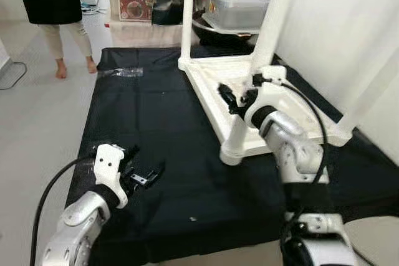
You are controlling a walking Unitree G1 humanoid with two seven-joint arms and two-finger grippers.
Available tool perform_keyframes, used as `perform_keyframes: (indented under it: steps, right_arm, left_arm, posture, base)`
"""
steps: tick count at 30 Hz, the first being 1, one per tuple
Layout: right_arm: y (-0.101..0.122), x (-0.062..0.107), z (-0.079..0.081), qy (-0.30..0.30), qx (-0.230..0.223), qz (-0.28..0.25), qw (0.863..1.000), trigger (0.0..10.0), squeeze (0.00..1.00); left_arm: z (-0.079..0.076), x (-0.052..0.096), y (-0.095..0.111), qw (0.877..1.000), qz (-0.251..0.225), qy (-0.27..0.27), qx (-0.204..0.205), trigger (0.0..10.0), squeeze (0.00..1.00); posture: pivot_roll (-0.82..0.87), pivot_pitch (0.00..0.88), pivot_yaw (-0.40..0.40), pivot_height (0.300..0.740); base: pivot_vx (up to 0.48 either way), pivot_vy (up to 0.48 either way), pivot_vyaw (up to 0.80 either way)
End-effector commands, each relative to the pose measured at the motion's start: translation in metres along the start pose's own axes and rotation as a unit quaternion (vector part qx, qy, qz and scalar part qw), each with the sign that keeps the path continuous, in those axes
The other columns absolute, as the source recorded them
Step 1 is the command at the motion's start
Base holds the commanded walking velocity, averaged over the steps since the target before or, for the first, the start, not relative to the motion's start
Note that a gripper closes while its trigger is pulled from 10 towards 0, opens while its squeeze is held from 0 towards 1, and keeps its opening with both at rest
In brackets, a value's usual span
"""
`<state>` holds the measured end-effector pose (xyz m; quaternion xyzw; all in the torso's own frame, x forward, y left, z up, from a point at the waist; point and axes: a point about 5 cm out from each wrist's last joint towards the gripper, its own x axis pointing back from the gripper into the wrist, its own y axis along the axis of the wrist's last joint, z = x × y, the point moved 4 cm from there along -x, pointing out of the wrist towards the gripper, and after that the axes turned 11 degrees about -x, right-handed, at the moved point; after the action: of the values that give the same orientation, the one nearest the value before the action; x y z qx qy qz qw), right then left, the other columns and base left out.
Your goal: Building children table
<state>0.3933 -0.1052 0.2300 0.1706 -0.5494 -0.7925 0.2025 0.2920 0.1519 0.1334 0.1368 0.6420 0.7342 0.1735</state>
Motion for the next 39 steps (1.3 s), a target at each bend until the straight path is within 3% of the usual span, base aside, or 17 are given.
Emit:
perform_keyframes:
  steps: [1, 8, 9, 11, 12, 14, 16, 20, 24, 28, 29, 31, 32, 34, 35, 38, 39]
  right_arm:
    - [-0.010, -0.002, 0.023, 0.101, -0.010, 0.020, 0.995, 10.0, 0.00]
    - [-0.066, 0.006, 0.056, 0.245, -0.020, 0.112, 0.963, 10.0, 0.00]
    - [-0.075, 0.001, 0.053, 0.228, -0.018, 0.123, 0.966, 4.4, 0.00]
    - [-0.075, 0.001, 0.053, 0.228, -0.018, 0.123, 0.966, 4.4, 0.00]
    - [-0.078, -0.011, 0.040, 0.153, -0.011, 0.115, 0.981, 0.0, 0.00]
    - [-0.074, -0.017, -0.035, -0.161, -0.023, 0.080, 0.983, 0.0, 0.00]
    - [-0.074, -0.017, -0.035, -0.161, -0.023, 0.080, 0.983, 0.0, 0.00]
    - [-0.060, 0.045, -0.105, -0.467, -0.013, 0.007, 0.884, 0.0, 0.00]
    - [-0.050, 0.084, -0.107, -0.533, 0.004, -0.030, 0.846, 0.0, 0.00]
    - [-0.054, 0.093, -0.090, -0.506, 0.025, -0.020, 0.862, 0.0, 0.00]
    - [-0.057, 0.083, -0.077, -0.459, 0.034, -0.006, 0.888, 10.0, 0.00]
    - [-0.059, 0.075, -0.069, -0.427, 0.039, 0.002, 0.904, 10.0, 0.00]
    - [-0.050, 0.060, -0.056, -0.377, 0.045, -0.018, 0.925, 10.0, 0.70]
    - [-0.050, 0.060, -0.056, -0.377, 0.045, -0.018, 0.925, 10.0, 0.70]
    - [-0.040, 0.049, -0.047, -0.337, 0.043, -0.042, 0.940, 10.0, 1.00]
    - [-0.030, 0.040, -0.043, -0.310, 0.036, -0.061, 0.948, 10.0, 1.00]
    - [-0.015, 0.029, -0.039, -0.268, 0.023, -0.078, 0.960, 10.0, 0.00]
  left_arm:
    - [0.000, -0.001, -0.003, 1.000, 0.004, 0.000, 0.003, 10.0, 0.00]
    - [-0.001, -0.002, -0.002, 1.000, 0.004, -0.002, 0.004, 10.0, 0.00]
    - [-0.001, -0.002, -0.002, 1.000, 0.005, -0.003, 0.004, 10.0, 0.00]
    - [-0.001, -0.002, -0.002, 1.000, 0.005, -0.003, 0.004, 10.0, 0.00]
    - [-0.002, -0.002, -0.002, 1.000, 0.004, -0.002, 0.004, 10.0, 0.00]
    - [-0.002, 0.000, -0.001, 1.000, 0.004, -0.001, 0.004, 10.0, 0.00]
    - [-0.002, 0.000, -0.001, 1.000, 0.004, -0.001, 0.004, 10.0, 0.00]
    - [-0.002, 0.002, -0.001, 1.000, 0.004, 0.000, 0.004, 10.0, 0.00]
    - [-0.002, 0.004, 0.000, 1.000, 0.003, 0.003, 0.004, 10.0, 0.00]
    - [-0.002, 0.005, 0.000, 1.000, 0.002, 0.003, 0.005, 10.0, 0.00]
    - [-0.002, 0.005, 0.000, 1.000, 0.003, 0.001, 0.005, 10.0, 0.00]
    - [-0.002, 0.005, 0.000, 1.000, 0.004, -0.001, 0.005, 10.0, 0.00]
    - [-0.002, 0.004, -0.001, 1.000, 0.004, -0.004, 0.005, 10.0, 0.00]
    - [-0.002, 0.004, -0.001, 1.000, 0.004, -0.004, 0.005, 10.0, 0.00]
    - [-0.002, 0.004, -0.001, 1.000, 0.005, -0.005, 0.005, 10.0, 0.00]
    - [-0.001, 0.004, -0.001, 1.000, 0.005, -0.004, 0.005, 10.0, 0.00]
    - [0.000, 0.005, -0.001, 1.000, 0.004, -0.001, 0.005, 10.0, 0.00]
  posture:
    - [0.07, 0.000, -0.100, 0.740]
    - [0.09, 0.000, -0.103, 0.740]
    - [0.09, 0.000, -0.107, 0.740]
    - [0.09, 0.000, -0.107, 0.740]
    - [0.09, 0.000, -0.102, 0.740]
    - [0.08, 0.000, -0.096, 0.740]
    - [0.08, 0.000, -0.096, 0.740]
    - [0.07, 0.000, -0.093, 0.740]
    - [0.05, 0.000, -0.079, 0.740]
    - [0.04, 0.000, -0.065, 0.740]
    - [0.04, 0.000, -0.065, 0.740]
    - [0.04, 0.000, -0.065, 0.740]
    - [0.04, 0.000, -0.068, 0.740]
    - [0.04, 0.000, -0.068, 0.740]
    - [0.04, 0.000, -0.071, 0.740]
    - [0.05, 0.000, -0.077, 0.740]
    - [0.05, 0.000, -0.085, 0.740]
  base:
    - [0.000, 0.000, 0.00]
    - [0.000, 0.000, 0.00]
    - [0.000, 0.000, 0.00]
    - [0.000, 0.000, 0.00]
    - [0.000, 0.000, 0.00]
    - [0.000, 0.000, 0.00]
    - [0.000, 0.000, 0.00]
    - [0.000, 0.000, 0.00]
    - [0.000, 0.000, 0.00]
    - [0.000, 0.000, 0.00]
    - [0.000, 0.000, 0.00]
    - [0.000, 0.000, 0.00]
    - [0.000, 0.000, 0.00]
    - [0.000, 0.000, 0.00]
    - [0.000, 0.000, 0.00]
    - [0.000, 0.000, 0.00]
    - [0.000, 0.000, 0.00]
